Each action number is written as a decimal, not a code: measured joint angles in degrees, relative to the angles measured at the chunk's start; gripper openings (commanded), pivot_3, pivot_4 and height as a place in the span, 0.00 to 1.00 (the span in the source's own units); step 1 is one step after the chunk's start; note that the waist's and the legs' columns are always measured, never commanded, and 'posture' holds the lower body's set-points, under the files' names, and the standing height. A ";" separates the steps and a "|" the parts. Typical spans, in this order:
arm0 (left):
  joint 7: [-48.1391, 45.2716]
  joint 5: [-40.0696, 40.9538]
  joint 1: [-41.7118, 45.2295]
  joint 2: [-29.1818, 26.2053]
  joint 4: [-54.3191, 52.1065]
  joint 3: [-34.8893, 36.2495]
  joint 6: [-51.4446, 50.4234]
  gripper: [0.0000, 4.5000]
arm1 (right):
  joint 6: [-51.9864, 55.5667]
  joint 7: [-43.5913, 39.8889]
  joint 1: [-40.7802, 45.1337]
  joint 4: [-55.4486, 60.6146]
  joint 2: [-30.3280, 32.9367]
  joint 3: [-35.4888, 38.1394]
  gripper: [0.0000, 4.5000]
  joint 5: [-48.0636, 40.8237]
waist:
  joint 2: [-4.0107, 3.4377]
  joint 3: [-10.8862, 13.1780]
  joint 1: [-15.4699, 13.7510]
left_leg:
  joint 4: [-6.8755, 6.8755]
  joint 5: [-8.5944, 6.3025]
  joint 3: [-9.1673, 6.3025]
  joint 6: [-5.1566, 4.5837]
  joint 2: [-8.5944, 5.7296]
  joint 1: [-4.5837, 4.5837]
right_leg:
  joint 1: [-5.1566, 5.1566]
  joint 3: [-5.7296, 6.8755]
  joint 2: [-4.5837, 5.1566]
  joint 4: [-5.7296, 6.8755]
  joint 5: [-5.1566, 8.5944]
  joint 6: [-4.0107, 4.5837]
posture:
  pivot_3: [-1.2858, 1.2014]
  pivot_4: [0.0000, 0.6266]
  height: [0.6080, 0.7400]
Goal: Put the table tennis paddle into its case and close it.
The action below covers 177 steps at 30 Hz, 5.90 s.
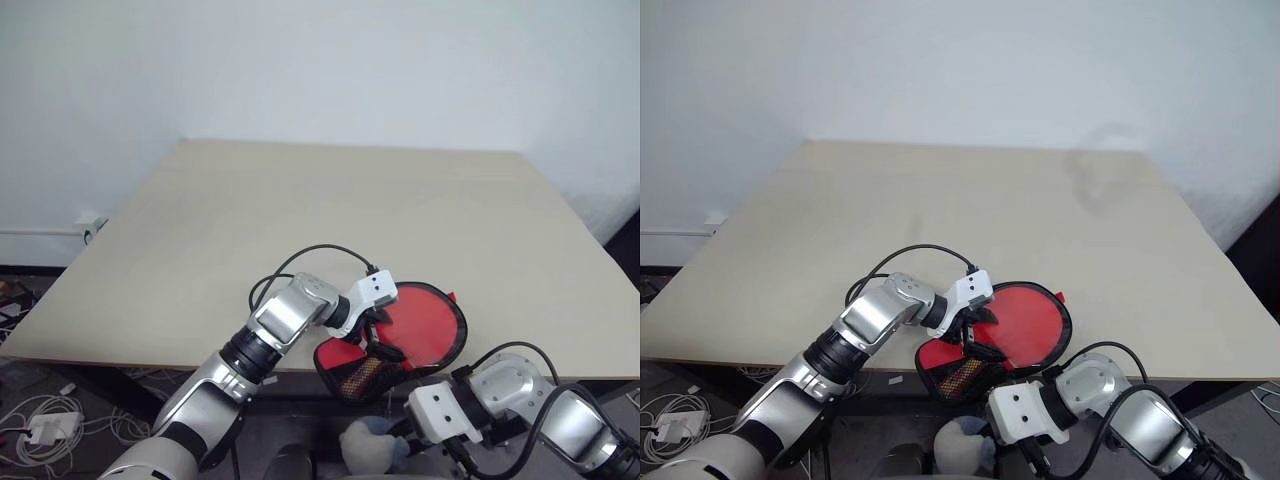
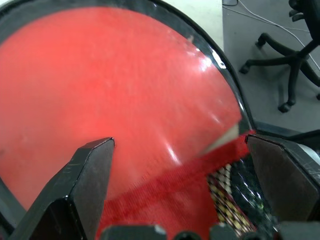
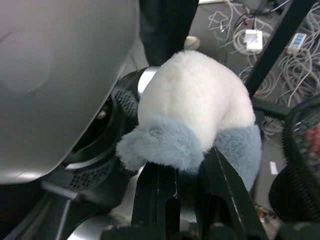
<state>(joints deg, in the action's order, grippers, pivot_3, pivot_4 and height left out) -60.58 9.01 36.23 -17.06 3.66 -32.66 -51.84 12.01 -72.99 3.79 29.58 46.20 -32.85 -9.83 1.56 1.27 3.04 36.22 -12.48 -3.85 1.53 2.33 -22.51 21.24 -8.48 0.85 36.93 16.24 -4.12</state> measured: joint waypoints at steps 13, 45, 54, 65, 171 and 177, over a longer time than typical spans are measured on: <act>0.10 1.25 -0.14 -1.61 -2.94 -0.48 -3.40 1.00 | -8.37 -4.08 9.78 -11.55 -10.55 -6.51 0.00 5.98 | 0.00 -0.16 0.02 | 0.01 -0.01 0.00 0.03 0.06 0.02 | 0.01 0.02 -0.07 0.12 0.00 0.02 | 0.52 0.00 1.00; -0.47 1.49 4.72 4.53 9.53 -0.12 0.98 1.00 | 20.87 8.97 11.37 3.91 -11.69 15.12 0.93 -17.57 | -0.16 -0.25 -2.51 | 0.67 -0.20 -0.16 0.32 -0.29 -0.06 | -0.10 0.10 0.20 0.58 0.22 0.19 | 0.52 0.00 1.00; -0.85 1.41 5.21 5.64 12.16 0.73 1.90 1.00 | 19.05 13.26 3.08 6.15 -6.58 20.98 0.99 -17.08 | -0.12 -0.24 -2.94 | 0.72 -0.22 -0.15 0.35 -0.32 -0.08 | -0.14 0.06 0.25 0.43 0.22 0.19 | 0.52 0.00 1.00; 0.19 1.52 6.15 8.14 19.10 5.48 4.52 1.00 | 28.71 31.90 0.27 5.47 -9.46 34.51 0.99 -18.45 | -0.07 -0.17 -2.02 | 0.61 -0.23 -0.12 0.36 -0.30 -0.10 | -0.01 0.05 0.26 0.43 0.22 0.19 | 0.52 0.00 1.00; -3.23 9.99 3.13 -4.94 17.92 19.42 3.58 1.00 | 22.76 66.35 35.18 -53.17 -34.06 48.28 0.88 -9.56 | -1.36 1.54 3.12 | 0.38 0.11 -0.18 -0.12 -0.32 -1.04 | 0.99 -0.19 0.03 1.01 -0.09 0.21 | 0.52 0.00 1.00; -3.21 9.64 5.82 -7.31 24.33 23.56 11.58 1.00 | 22.14 55.82 22.81 -34.18 -29.85 43.60 0.99 -11.57 | -1.36 1.54 2.80 | 0.35 0.10 -0.23 -0.11 -0.34 -1.10 | 0.98 -0.16 0.05 0.95 -0.02 0.10 | 0.52 0.00 1.00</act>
<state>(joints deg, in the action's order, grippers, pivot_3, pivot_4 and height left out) -63.79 18.65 42.05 -24.37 27.99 -9.11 -40.27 34.14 -17.17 26.60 -4.60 16.36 10.75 -21.40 0.20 2.80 5.84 36.58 -12.38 -4.07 1.42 1.99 -23.61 22.22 -8.63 0.90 37.89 16.22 -4.02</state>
